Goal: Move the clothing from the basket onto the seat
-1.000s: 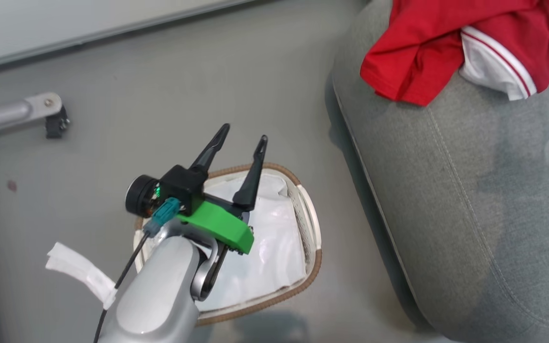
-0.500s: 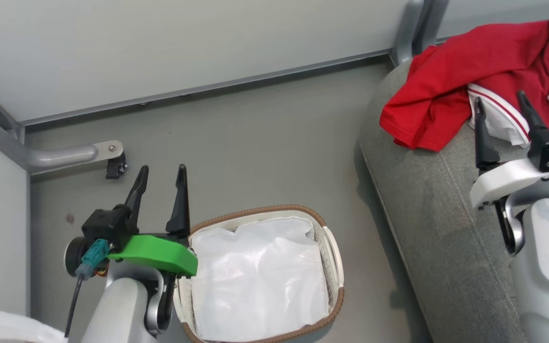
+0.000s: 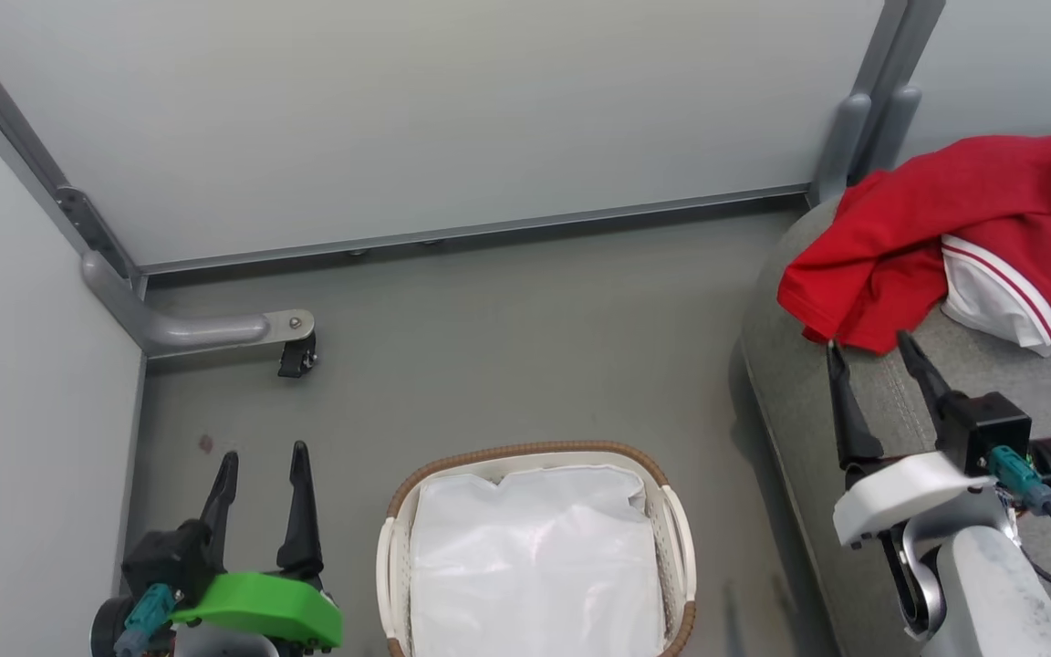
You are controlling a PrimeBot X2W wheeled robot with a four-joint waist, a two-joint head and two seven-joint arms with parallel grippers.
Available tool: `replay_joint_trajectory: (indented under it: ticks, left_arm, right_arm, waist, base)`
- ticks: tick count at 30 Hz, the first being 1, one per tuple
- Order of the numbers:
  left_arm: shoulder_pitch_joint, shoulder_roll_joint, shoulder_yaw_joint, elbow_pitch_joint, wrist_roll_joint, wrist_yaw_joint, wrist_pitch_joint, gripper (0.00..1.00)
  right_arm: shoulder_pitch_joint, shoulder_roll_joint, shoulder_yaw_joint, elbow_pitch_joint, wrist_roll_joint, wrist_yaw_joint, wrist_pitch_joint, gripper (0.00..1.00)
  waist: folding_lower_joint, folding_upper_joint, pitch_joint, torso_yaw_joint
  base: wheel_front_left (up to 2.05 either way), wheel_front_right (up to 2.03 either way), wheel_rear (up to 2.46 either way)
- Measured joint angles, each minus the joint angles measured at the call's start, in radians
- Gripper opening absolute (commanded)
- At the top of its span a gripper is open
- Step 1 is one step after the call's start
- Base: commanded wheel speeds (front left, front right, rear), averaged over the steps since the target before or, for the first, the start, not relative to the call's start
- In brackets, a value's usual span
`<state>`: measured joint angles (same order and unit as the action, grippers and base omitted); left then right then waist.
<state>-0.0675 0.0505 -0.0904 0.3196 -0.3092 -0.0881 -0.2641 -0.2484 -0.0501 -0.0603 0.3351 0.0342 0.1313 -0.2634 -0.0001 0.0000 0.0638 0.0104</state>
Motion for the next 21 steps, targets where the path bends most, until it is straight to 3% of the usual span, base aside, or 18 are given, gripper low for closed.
replay_joint_trajectory:
  ticks: [9, 21]
  left_arm:
    - [0.066, 0.0, 0.001, -0.024, -0.025, 0.0, 0.0, 1.0]
    - [0.069, -0.001, -0.013, -0.021, -0.038, 0.003, 0.0, 1.0]
  right_arm:
    - [0.124, 0.001, 0.021, -0.041, 0.072, 0.0, 0.0, 1.0]
    - [0.135, 0.001, 0.046, -0.036, 0.074, 0.0, 0.0, 1.0]
  waist:
    - [0.0, 0.0, -0.045, 0.02]
    - [0.0, 0.0, -0.052, 0.015]
  base:
    - [0.0, 0.0, 0.0]
    - [0.0, 0.0, 0.0]
